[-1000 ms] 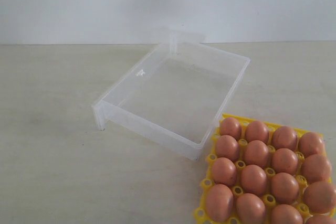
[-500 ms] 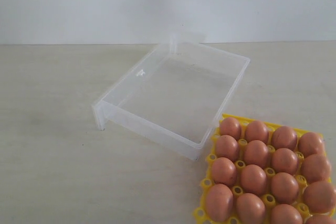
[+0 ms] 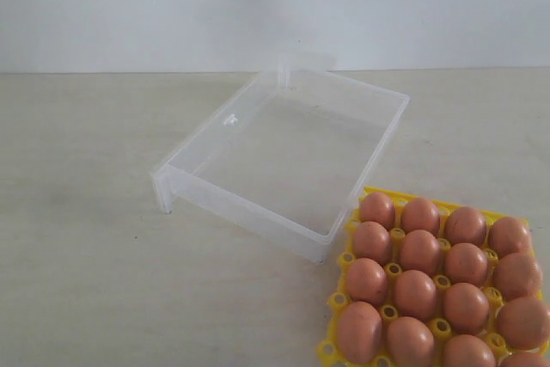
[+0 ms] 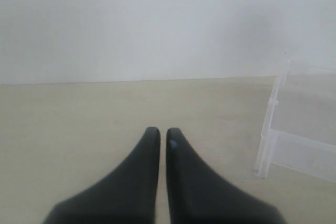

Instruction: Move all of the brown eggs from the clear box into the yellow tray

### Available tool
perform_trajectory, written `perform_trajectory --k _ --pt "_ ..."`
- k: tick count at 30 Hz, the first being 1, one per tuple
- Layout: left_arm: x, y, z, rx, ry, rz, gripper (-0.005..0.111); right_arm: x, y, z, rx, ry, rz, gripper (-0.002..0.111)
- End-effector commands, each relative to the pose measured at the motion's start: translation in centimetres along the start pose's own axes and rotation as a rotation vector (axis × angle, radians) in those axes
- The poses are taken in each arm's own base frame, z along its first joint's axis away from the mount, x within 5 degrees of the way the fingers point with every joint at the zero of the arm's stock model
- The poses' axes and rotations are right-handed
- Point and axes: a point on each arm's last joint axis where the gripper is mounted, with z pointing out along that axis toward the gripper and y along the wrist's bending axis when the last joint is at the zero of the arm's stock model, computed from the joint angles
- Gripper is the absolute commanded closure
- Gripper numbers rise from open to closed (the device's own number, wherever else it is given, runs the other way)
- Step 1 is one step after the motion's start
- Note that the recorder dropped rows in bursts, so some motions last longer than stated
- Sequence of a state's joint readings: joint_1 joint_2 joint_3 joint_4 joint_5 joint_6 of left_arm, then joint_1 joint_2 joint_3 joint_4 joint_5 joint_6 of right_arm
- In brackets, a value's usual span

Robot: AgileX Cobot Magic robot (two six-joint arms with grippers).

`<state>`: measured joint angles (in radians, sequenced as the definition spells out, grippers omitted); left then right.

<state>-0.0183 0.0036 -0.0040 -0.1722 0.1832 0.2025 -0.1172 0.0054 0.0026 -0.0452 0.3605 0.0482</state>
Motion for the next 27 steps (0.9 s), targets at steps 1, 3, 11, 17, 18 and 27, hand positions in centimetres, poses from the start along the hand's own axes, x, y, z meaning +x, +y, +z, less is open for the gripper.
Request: perform_trajectory --k 1,3,11,17,18,27 --pt "0.08 -0.01 0.0 0.002 -0.004 0.002 0.103 -0.1 -0.04 -0.07 0.006 -0.007 -0.013 0.108" --pt "0.08 -0.01 0.0 0.002 -0.004 0.002 0.103 -0.1 -0.04 -0.07 0.006 -0.007 -0.013 0.108" --pt "0.08 -0.01 0.0 0.002 -0.003 0.002 0.103 -0.1 -0.04 -0.07 0.006 -0.007 -0.013 0.108" --pt "0.07 0.4 -0.01 -0.071 -0.004 -0.005 0.103 -0.11 -0.04 -0.07 0.005 -0.009 -0.013 0.108" --pt "0.07 0.41 -0.01 -0.073 -0.004 -0.005 0.103 -0.11 -0.04 -0.07 0.005 -0.009 -0.013 0.108" --pt "0.07 0.39 -0.01 -0.068 -0.004 -0.004 0.103 -0.11 -0.04 -0.07 0.005 -0.009 -0.013 0.108"
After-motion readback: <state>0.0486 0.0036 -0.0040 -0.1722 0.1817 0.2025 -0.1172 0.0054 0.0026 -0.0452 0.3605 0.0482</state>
